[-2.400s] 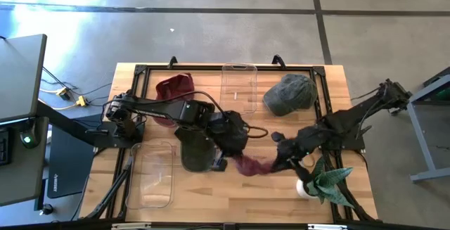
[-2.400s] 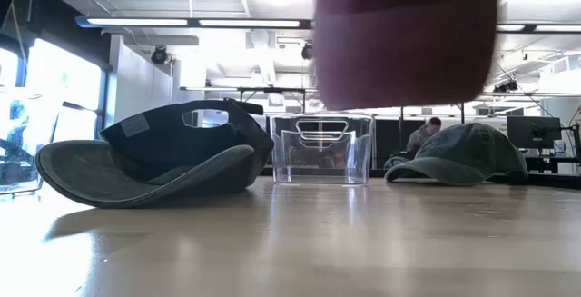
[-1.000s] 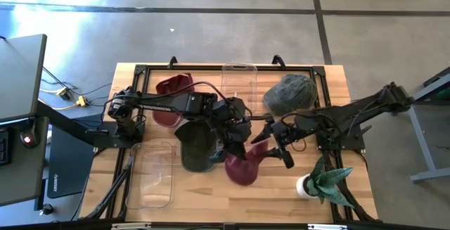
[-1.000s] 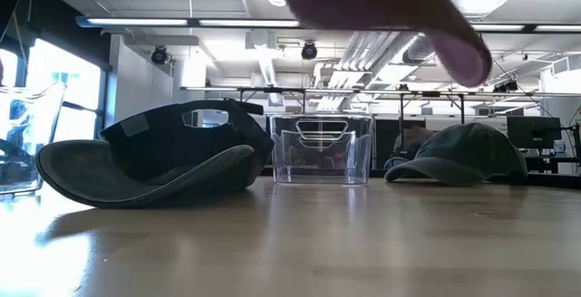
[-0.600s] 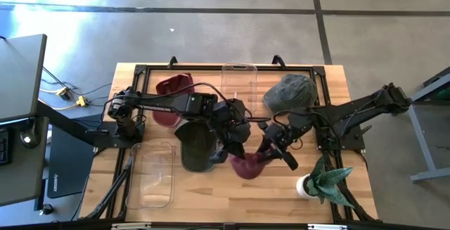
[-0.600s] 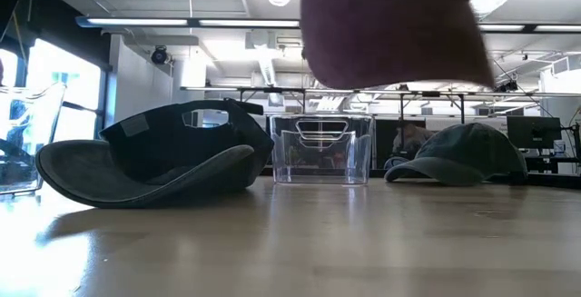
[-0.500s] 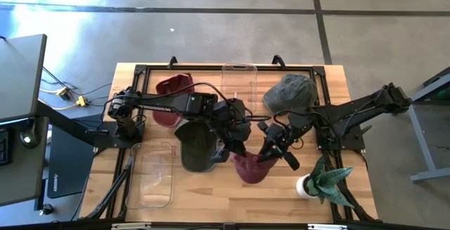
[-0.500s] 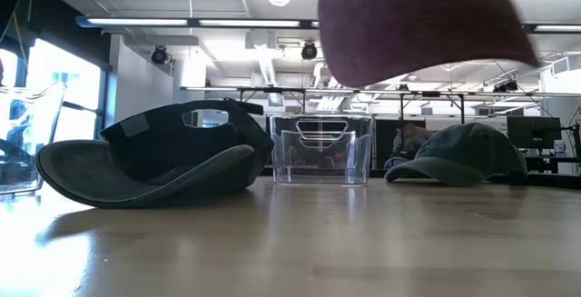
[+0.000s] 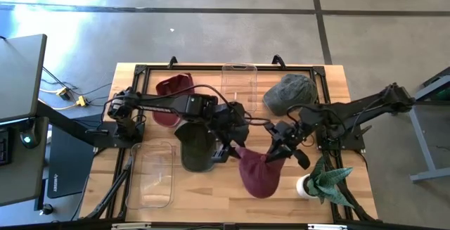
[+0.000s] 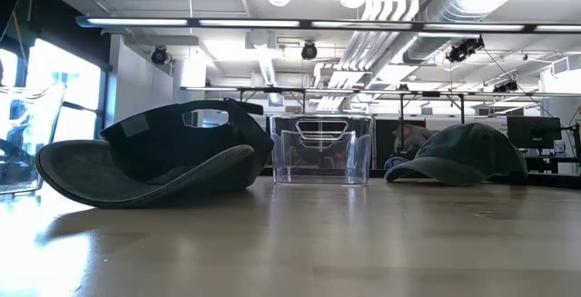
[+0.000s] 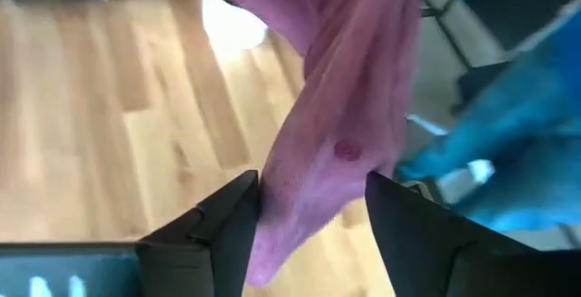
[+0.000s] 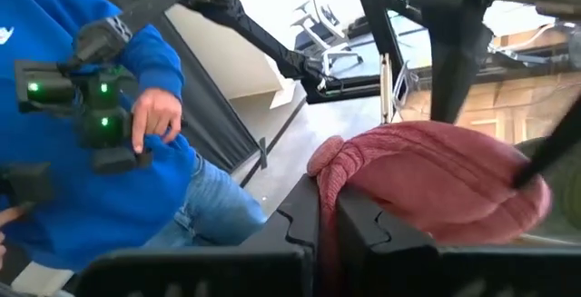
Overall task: Pick & Place hat
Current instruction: Put the bottom maroon cap into the top transparent bin
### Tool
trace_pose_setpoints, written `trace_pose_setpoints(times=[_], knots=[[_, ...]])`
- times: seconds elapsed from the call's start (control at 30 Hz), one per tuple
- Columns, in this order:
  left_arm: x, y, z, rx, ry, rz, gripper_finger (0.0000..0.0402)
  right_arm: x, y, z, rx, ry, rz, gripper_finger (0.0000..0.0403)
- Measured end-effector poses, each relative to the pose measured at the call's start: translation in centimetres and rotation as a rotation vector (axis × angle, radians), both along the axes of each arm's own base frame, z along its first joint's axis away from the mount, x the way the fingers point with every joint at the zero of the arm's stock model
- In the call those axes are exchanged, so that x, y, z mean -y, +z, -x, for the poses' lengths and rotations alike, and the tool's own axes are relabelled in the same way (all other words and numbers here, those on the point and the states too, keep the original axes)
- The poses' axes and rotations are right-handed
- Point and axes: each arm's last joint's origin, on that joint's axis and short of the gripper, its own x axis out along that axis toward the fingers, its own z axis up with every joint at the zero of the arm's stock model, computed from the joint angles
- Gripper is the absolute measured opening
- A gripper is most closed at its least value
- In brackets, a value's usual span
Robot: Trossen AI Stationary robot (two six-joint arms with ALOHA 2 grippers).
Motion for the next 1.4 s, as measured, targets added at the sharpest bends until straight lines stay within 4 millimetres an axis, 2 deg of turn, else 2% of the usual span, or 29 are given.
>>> trace_pose_setpoints(times=[0.13,0.23,0.33,0.5,0.73,0.97,1.1,1.27,1.4], knots=[[1.1,0.3,-0.1,0.052,-0.033,-0.016,0.0202,0.1,0.4,0.5,0.008,-0.004,-0.020,0.0006],[1.3,0.5,-0.2,0.075,-0.093,0.038,0.0176,0.2,0.8,0.8,0.025,-0.004,-0.022,0.0005],[1.4,0.7,-0.2,0.091,-0.160,0.083,0.0127,0.3,1.0,1.1,0.019,-0.010,-0.044,0.0009],[1.8,1.1,-0.1,0.125,-0.308,0.183,0.0017,0.5,1.2,1.6,0.006,-0.013,-0.048,0.0004],[1.8,1.3,-0.1,0.115,-0.315,0.229,0.0015,0.5,1.6,1.5,0.034,-0.016,-0.088,0.0003],[-1.4,1.6,1.4,-0.040,-0.166,0.169,0.0010,2.3,1.6,0.9,0.074,-0.160,-0.028,0.0003],[-4.0,1.9,2.3,-0.075,-0.035,-0.022,0.0009,4.7,1.3,0.5,0.106,-0.326,0.084,0.0002],[-8.1,2.3,3.9,-0.105,0.112,-0.345,0.0009,8.4,0.8,-0.2,0.111,-0.538,0.230,0.0002],[-11.7,2.2,4.1,-0.112,0.192,-0.470,0.0009,11.3,0.2,-1.1,0.142,-0.636,0.384,0.0002]])
